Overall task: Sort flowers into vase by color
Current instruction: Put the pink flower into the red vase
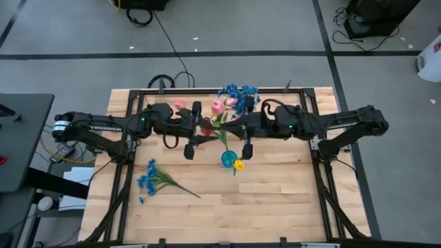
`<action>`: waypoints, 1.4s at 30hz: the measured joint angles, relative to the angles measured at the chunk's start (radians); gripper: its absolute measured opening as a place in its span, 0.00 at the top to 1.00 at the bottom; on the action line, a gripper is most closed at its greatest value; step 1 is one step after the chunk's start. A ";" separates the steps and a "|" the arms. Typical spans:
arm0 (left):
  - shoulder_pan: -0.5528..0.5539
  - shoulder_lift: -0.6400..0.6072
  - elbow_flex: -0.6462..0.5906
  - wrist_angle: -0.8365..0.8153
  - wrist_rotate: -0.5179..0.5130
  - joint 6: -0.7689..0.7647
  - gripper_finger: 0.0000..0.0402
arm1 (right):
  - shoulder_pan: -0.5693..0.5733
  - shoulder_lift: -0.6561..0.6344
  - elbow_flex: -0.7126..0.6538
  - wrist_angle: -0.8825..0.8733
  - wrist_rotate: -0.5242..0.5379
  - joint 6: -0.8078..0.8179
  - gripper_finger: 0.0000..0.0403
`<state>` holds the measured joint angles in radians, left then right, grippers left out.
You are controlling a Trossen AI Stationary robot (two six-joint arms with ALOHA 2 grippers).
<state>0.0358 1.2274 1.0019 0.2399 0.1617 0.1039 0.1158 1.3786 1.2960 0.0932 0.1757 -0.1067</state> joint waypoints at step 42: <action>0.001 -0.284 -0.160 0.066 0.076 0.047 0.98 | 0.121 -0.181 0.033 -0.340 0.186 0.062 0.57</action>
<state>0.0364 0.9430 0.8418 0.3060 0.2375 0.1506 0.2370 1.1973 1.3292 -0.2464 0.3618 -0.0444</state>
